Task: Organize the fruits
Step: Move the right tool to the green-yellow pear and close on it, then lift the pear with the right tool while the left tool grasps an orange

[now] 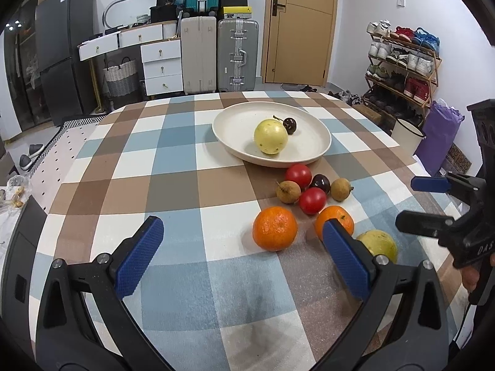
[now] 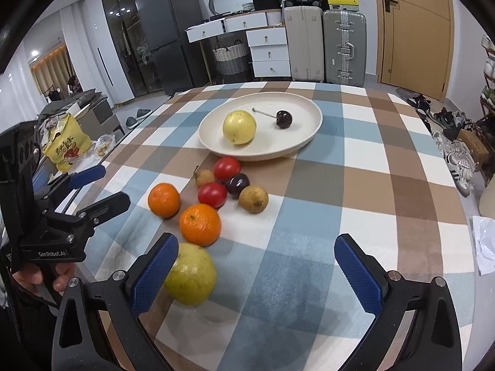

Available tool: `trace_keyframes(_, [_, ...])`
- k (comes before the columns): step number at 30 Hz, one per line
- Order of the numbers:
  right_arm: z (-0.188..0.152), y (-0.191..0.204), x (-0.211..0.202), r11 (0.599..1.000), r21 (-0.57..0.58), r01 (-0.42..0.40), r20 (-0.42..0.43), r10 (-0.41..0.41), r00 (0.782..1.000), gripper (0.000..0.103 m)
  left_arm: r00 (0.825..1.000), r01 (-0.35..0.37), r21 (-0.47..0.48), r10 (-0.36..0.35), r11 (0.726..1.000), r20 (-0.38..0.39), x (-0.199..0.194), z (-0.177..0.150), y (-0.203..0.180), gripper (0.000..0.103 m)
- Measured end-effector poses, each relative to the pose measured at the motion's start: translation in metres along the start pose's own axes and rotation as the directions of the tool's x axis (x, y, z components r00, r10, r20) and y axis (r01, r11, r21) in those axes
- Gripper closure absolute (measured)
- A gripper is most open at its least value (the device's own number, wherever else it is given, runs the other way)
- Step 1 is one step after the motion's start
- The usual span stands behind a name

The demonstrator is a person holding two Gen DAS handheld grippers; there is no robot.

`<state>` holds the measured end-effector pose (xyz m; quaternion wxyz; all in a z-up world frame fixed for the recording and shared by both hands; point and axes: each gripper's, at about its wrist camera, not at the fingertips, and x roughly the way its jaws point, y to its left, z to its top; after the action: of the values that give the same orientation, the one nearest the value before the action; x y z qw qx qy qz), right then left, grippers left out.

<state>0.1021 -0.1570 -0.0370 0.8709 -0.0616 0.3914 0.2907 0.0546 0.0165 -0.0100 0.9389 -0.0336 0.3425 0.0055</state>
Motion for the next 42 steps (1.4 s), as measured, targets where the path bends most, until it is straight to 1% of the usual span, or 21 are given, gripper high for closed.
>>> trace_keyframes(7, [-0.004,0.012,0.006,0.999,-0.027,-0.028,-0.021,0.027,0.999,0.000,1.000,0.008,0.024,-0.008,1.000,-0.012,0.004,-0.003,-0.007,0.001])
trace_keyframes(11, [-0.008,0.017,0.012,0.997,-0.037,-0.060,-0.046,0.059,0.997,0.000,0.999,0.016,0.019,-0.015,1.000,-0.029,0.011,-0.006,-0.008,0.001])
trace_keyframes(18, [-0.013,0.025,0.024,0.997,-0.049,-0.060,-0.083,0.056,0.995,0.000,0.998,0.020,0.005,-0.020,1.000,-0.054,0.019,-0.008,-0.004,0.001])
trace_keyframes(23, [-0.019,0.030,0.031,0.995,-0.081,-0.052,-0.106,0.043,0.993,0.001,0.997,0.019,0.006,-0.018,1.000,-0.070,0.025,-0.011,-0.004,0.001])
trace_keyframes(28, [-0.023,0.032,0.036,0.994,-0.094,-0.056,-0.121,0.044,0.992,0.002,0.996,0.020,0.010,-0.019,1.000,-0.084,0.031,-0.012,-0.005,0.001])
trace_keyframes(33, [-0.024,0.033,0.040,0.993,-0.098,-0.071,-0.131,0.058,0.990,0.017,0.996,0.026,0.005,-0.025,1.000,-0.091,0.033,-0.013,-0.004,0.001])
trace_keyframes(40, [-0.026,0.040,0.039,0.987,-0.123,-0.099,-0.128,0.083,0.988,0.032,0.994,0.032,0.000,-0.031,0.999,-0.100,0.035,-0.013,-0.004,0.001])
trace_keyframes(42, [-0.026,0.041,0.039,0.985,-0.124,-0.117,-0.128,0.101,0.987,0.040,0.995,0.031,0.000,-0.031,1.000,-0.100,0.035,-0.013,-0.004,0.001])
